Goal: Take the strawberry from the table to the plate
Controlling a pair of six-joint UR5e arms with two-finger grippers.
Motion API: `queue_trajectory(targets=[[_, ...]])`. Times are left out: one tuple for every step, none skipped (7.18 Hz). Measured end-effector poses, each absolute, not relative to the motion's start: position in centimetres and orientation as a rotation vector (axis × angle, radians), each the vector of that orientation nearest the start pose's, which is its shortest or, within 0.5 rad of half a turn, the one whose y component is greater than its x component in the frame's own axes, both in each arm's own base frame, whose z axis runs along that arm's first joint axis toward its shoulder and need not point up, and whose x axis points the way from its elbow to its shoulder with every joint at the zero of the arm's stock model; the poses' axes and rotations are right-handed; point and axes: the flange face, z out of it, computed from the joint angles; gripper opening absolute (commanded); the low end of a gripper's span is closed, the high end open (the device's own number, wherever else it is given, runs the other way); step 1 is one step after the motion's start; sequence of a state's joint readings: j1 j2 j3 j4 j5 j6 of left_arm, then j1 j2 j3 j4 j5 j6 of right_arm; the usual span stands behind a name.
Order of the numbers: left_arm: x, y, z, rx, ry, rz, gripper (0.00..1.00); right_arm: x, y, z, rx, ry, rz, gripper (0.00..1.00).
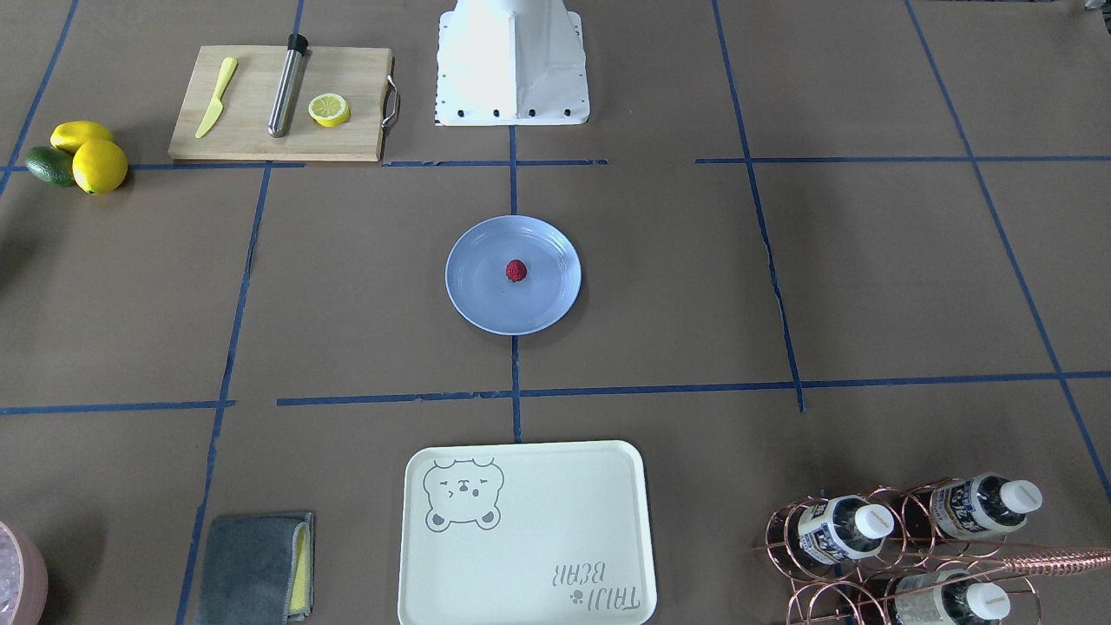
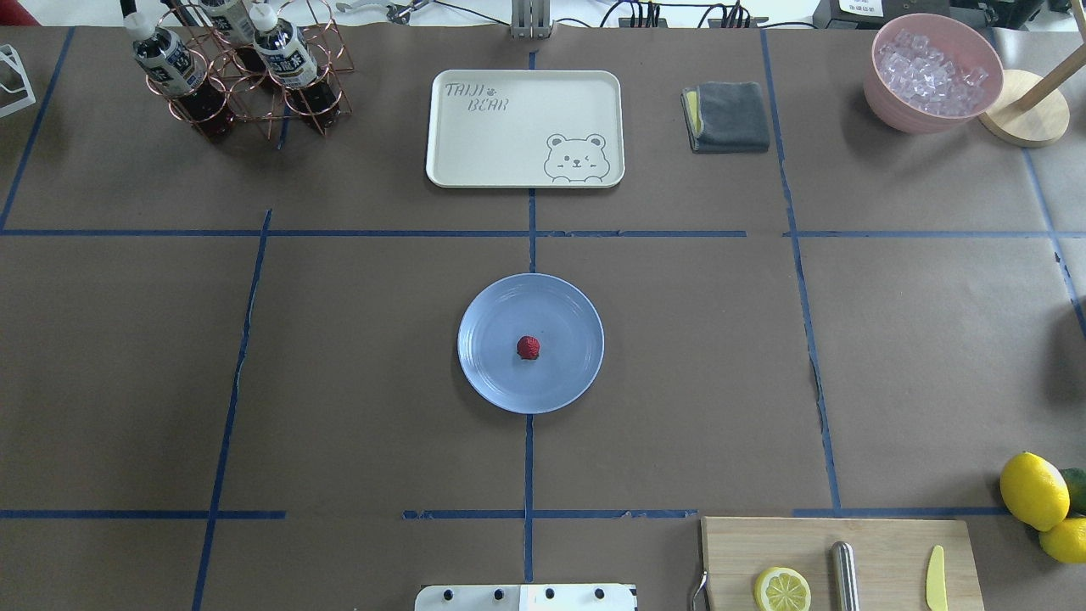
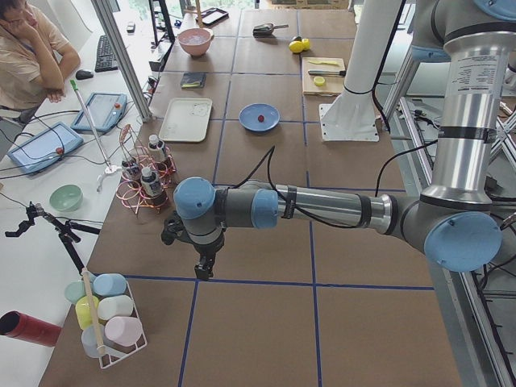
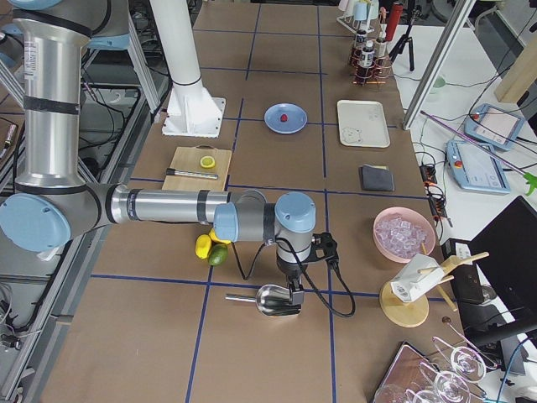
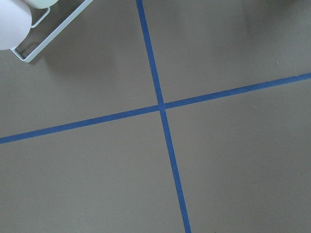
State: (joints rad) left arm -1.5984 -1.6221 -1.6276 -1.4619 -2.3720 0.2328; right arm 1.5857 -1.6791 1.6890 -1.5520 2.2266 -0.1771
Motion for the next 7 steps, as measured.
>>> queue_trajectory(targets=[[-7.59, -50.93, 61.34, 0.104, 0.796, 0.194, 1.0, 7.92, -44.42, 66.27, 0.079, -0.658, -0.159, 1.0], [-7.58, -50.93, 61.26, 0.106, 0.796, 0.194, 1.0, 7.82, -44.29, 66.53, 0.073, -0.674, -0.154, 1.0], [-7.58, -50.93, 61.23, 0.106, 0.796, 0.194, 1.0, 7.67, -44.25, 66.55, 0.072, -0.696, -0.151, 1.0], [-7.56, -50.94, 61.19, 0.107, 0.797, 0.194, 1.0, 7.56, -44.21, 66.5, 0.072, -0.709, -0.15, 1.0], [-7.55, -50.98, 61.12, 0.109, 0.797, 0.195, 1.0, 7.53, -44.15, 66.54, 0.071, -0.714, -0.15, 1.0], [-7.54, -51.01, 61.05, 0.111, 0.797, 0.195, 1.0, 7.52, -44.11, 66.57, 0.07, -0.716, -0.149, 1.0], [-7.53, -51.04, 61.01, 0.112, 0.797, 0.196, 1.0, 7.52, -44.09, 66.58, 0.07, -0.716, -0.149, 1.0]])
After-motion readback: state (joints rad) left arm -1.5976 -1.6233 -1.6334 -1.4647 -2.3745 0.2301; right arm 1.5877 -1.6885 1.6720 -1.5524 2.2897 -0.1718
